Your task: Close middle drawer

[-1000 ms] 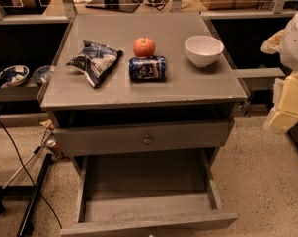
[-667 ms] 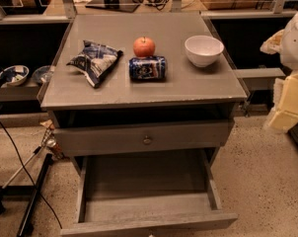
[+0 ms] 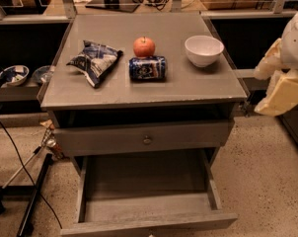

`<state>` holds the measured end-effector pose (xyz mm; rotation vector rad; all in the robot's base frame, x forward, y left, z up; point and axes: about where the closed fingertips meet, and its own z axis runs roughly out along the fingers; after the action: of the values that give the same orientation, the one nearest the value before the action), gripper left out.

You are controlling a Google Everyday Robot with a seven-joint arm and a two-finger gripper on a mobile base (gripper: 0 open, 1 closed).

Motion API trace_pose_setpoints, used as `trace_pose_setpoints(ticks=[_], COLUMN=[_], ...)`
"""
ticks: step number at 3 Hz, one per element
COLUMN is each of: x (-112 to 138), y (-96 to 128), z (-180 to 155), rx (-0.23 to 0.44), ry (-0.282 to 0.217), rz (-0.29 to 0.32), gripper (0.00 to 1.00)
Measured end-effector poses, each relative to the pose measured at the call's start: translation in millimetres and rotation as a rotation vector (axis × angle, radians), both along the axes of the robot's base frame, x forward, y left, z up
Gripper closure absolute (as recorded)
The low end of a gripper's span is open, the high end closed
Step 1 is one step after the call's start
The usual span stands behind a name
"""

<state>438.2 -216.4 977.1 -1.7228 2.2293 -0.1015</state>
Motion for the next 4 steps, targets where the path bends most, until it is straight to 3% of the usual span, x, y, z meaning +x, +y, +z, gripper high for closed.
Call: trace_pose_setpoints(ticks=[1,2,3,4], x=[0.0,0.8,-11.0,-24.0], y=[0.0,-4.0,-8.2,-10.5], z=[0.0,7.7,-3.0,-34.1], rx=[0.0,-0.015,-0.013,-0.015], ry=[0.0,-0.03,-0.03,0.001], rz=[0.0,-0.011,-0.04,-0.055], gripper=[0.65,0.89,1.0,1.0])
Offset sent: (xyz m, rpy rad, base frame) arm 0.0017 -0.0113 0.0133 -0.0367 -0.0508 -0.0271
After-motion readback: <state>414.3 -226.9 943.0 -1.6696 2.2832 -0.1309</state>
